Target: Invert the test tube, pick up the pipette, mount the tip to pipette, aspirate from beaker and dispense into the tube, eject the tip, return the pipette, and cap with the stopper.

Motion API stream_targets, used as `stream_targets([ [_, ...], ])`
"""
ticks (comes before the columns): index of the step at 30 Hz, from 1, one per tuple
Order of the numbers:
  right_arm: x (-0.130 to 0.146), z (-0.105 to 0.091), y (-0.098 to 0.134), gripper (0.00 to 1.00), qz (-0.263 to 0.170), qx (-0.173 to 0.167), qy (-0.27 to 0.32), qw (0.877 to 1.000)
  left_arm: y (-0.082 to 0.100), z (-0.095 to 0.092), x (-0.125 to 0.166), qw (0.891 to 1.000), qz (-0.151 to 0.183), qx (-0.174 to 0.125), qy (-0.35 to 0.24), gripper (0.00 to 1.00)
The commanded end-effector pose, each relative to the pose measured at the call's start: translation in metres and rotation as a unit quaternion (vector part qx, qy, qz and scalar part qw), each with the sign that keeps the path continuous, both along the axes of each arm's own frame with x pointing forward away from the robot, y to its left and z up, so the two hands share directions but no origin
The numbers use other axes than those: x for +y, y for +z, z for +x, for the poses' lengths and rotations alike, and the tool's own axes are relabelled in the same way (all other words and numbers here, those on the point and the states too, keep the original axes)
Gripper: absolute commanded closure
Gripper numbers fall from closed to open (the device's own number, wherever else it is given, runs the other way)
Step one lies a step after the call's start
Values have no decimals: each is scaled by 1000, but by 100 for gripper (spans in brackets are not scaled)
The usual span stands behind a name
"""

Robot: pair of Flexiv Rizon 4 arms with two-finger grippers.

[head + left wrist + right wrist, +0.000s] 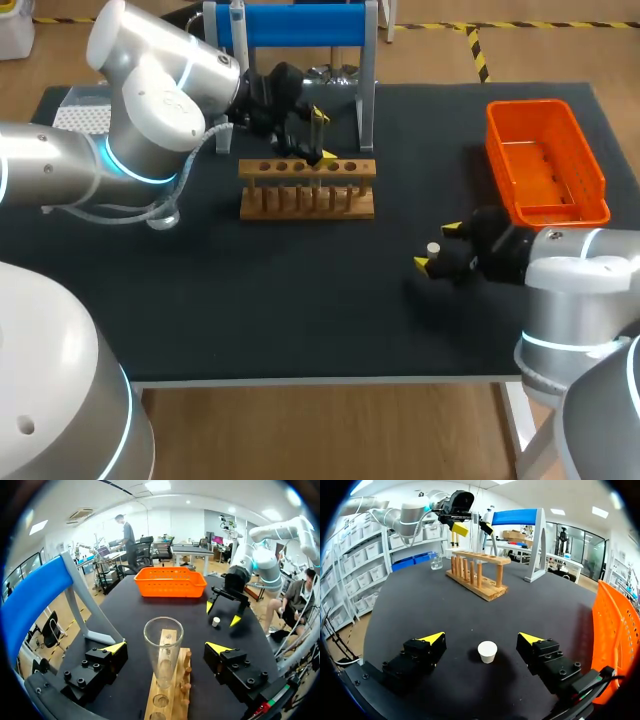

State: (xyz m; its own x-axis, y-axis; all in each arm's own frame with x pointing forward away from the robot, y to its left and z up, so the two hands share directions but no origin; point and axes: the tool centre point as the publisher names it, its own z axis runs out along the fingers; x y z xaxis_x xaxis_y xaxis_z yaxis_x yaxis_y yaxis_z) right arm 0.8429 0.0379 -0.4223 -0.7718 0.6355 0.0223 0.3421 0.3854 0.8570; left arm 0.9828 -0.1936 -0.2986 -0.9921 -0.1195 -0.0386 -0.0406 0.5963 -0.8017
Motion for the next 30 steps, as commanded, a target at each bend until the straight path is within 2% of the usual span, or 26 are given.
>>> stream_targets([
  [1,2,1,-2,14,-1,1,-3,1000,1,1,0,1000,1,1,-1,0],
  [4,2,1,-3,15,-1,1,-4,1000,1,1,0,1000,1,1,-1,0],
  [7,2,2,-4,20,-1,2,-6,1000,1,1,0,1000,1,1,-1,0],
  [8,2,2,-4,27,-1,2,-6,1000,1,1,0,1000,1,1,-1,0],
  [9,2,2,-4,42,-1,2,-6,1000,1,1,0,1000,1,1,-1,0],
  [11,2,2,-4,50,-2,2,-7,1000,1,1,0,1000,1,1,-1,0],
  [30,1,2,-7,53,-7,4,-12,1000,1,1,0,1000,1,1,-1,0],
])
